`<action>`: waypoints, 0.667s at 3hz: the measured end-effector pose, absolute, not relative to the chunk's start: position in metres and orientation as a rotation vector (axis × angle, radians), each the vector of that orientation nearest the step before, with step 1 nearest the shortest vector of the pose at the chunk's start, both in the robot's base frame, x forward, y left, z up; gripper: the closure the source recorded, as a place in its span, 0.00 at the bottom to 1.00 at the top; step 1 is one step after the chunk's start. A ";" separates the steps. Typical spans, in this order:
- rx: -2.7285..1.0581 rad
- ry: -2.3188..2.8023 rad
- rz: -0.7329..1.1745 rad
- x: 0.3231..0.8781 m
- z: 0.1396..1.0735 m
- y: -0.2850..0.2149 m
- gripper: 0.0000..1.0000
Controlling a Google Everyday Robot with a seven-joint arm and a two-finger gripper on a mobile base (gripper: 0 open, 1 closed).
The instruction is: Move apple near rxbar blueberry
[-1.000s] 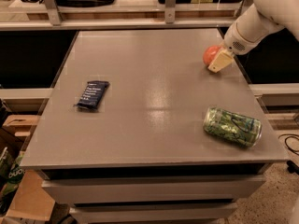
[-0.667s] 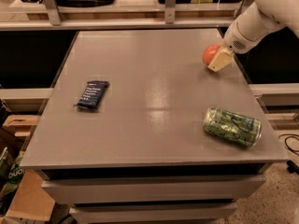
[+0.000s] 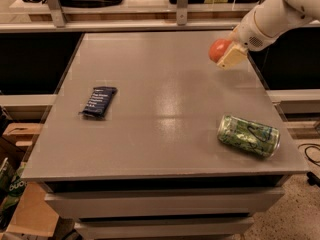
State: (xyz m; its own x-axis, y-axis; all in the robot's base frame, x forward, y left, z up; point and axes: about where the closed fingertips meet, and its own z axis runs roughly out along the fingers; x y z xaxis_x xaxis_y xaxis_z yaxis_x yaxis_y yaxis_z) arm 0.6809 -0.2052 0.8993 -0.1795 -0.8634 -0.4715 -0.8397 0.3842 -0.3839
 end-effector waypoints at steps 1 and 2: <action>-1.554 1.893 0.051 0.668 0.911 -0.168 1.00; -1.720 1.730 0.212 0.648 0.913 -0.109 1.00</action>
Offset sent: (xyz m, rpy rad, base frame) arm -0.0622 0.1587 0.0229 0.1677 0.0510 0.5888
